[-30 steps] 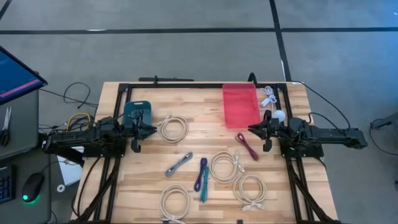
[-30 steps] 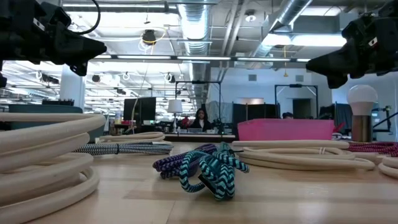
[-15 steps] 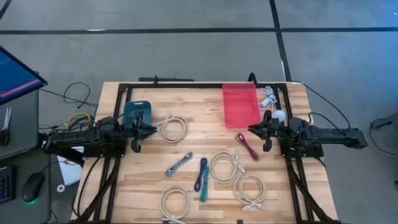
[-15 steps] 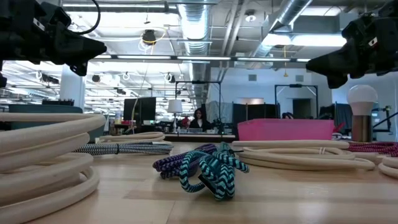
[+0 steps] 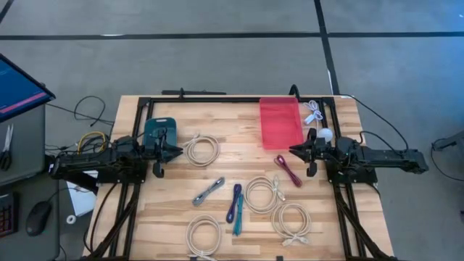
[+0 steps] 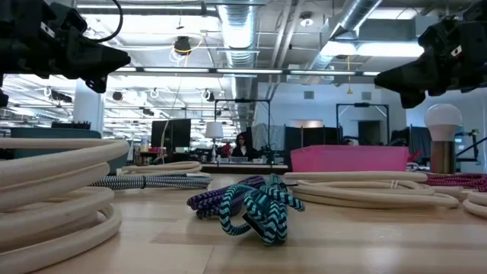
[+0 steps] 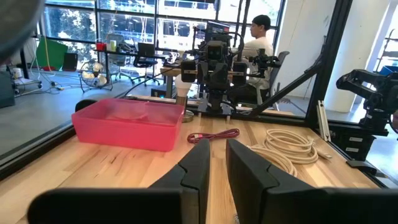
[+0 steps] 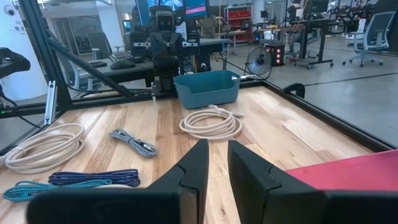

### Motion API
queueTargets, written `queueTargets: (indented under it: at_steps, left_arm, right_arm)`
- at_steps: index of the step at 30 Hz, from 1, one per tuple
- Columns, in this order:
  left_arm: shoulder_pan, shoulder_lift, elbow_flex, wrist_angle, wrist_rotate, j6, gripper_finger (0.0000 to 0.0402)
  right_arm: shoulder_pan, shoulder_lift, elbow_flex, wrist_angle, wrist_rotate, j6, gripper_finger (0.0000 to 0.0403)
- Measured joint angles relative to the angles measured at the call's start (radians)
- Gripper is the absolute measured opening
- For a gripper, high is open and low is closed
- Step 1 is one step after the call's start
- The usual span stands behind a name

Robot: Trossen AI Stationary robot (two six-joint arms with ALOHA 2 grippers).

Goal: Pick & Place USB Port

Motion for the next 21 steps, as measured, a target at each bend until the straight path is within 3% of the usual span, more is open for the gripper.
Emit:
queueTargets:
  at_steps: [21]
  left_arm:
    - [0.000,0.000,0.000,0.015,-0.031,0.054,0.0053]
  right_arm:
    - [-0.010,0.000,0.000,0.006,0.027,0.000,0.0054]
